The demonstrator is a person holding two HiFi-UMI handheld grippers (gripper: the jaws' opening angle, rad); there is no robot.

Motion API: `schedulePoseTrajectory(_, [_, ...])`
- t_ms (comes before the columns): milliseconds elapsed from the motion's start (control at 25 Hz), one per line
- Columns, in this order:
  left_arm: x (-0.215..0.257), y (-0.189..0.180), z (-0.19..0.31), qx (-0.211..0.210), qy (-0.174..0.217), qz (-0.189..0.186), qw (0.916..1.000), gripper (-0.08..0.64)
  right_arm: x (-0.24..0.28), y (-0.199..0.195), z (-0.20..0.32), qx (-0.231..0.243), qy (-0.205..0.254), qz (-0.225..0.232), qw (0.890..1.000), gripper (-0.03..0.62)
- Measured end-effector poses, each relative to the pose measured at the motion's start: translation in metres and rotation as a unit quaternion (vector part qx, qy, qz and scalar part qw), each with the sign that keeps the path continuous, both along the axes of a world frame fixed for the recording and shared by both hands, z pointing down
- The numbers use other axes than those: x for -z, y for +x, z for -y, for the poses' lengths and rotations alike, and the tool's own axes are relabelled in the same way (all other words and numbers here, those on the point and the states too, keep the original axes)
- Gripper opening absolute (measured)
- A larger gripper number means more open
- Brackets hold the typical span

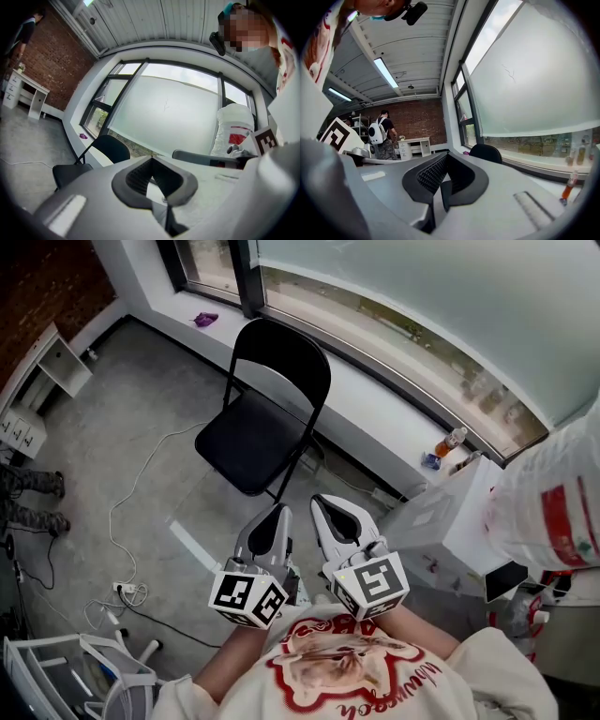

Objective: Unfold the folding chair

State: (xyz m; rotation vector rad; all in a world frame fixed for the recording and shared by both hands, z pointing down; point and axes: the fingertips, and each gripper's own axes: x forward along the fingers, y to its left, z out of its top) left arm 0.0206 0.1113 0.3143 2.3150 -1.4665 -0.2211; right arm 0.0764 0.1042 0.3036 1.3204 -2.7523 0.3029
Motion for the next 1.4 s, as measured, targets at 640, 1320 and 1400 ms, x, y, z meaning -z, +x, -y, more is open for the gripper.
schedulePoseTrajectory(640, [0.029, 0.02, -0.103, 0.051, 0.014, 0.034, 0.9981, 0.008, 0.025, 0.016, -0.088, 0.061, 0.009, 0.042, 0.997, 0.023])
schedulePoseTrajectory(1320, [0.019, -0.02, -0.203, 0.067, 0.012, 0.037, 0.997, 0.008, 0.007, -0.038, -0.191, 0.104, -0.008, 0.025, 0.994, 0.023])
schedulePoseTrajectory(1400, [0.022, -0.029, -0.224, 0.066, 0.016, 0.038, 0.997, 0.008, 0.011, -0.046, -0.211, 0.099, -0.005, 0.025, 0.995, 0.023])
